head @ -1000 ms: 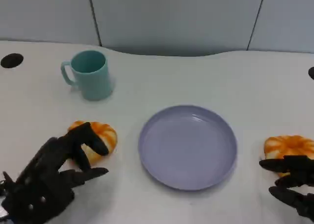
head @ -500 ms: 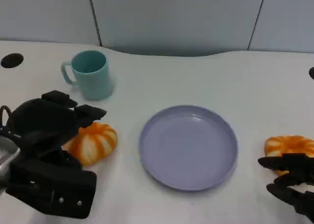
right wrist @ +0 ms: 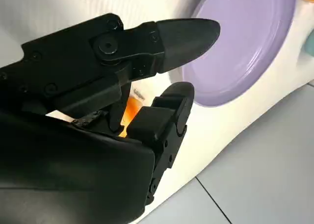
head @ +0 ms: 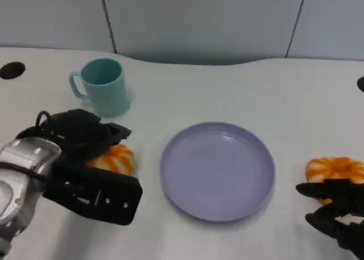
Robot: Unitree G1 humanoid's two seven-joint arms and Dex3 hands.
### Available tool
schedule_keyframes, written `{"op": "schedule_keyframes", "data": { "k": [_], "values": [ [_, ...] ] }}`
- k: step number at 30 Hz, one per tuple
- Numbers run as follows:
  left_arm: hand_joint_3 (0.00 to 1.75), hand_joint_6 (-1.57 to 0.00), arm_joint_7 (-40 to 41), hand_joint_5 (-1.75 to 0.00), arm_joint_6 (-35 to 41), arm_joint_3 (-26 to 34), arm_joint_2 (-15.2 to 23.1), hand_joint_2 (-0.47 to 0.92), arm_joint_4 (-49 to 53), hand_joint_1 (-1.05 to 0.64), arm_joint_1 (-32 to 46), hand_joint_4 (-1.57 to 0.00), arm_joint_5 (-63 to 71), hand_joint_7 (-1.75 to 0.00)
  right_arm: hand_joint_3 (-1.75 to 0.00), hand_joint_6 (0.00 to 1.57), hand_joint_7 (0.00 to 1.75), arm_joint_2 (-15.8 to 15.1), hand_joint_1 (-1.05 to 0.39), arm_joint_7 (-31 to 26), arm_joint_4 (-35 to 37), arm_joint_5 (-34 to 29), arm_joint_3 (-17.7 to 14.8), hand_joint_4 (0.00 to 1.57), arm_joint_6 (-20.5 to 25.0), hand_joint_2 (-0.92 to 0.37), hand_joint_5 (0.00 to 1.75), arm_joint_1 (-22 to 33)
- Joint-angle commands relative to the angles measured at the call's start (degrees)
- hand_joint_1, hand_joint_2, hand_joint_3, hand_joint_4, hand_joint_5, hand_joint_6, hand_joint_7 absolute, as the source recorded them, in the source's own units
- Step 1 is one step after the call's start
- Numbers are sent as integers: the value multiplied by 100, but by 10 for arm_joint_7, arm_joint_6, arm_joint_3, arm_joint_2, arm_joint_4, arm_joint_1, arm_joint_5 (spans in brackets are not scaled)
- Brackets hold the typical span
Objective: Grasp the bread from the table and place it into the plate.
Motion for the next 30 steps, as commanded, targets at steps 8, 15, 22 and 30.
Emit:
{"op": "schedule_keyframes", "data": {
  "k": [8, 15, 22, 30],
  "values": [
    [0, -14, 15, 0, 37, -47, -48, 70, 156, -60, -85, 0, -7, -1, -31, 83, 0, -7, -21, -9, -5, 2, -14, 67, -24, -92, 73, 13],
    [1, -15, 61, 0, 33, -79, -95, 73, 328, -60, -165, 0, -11, -1, -33, 82, 0, -7, -23, -6, 0, 11, -22, 64, -39, -92, 72, 17],
    [1, -15, 92, 0, 3, -99, -129, 74, 484, -59, -233, 0, -33, -1, -33, 82, 0, -8, -24, -8, 6, 18, -27, 65, -60, -92, 73, 19],
    [1, -19, 105, -2, -27, -113, -145, 75, 577, -58, -265, -4, -56, -2, -33, 82, 0, -8, -23, -11, 7, 20, -31, 63, -71, -92, 74, 19]
  ]
}}
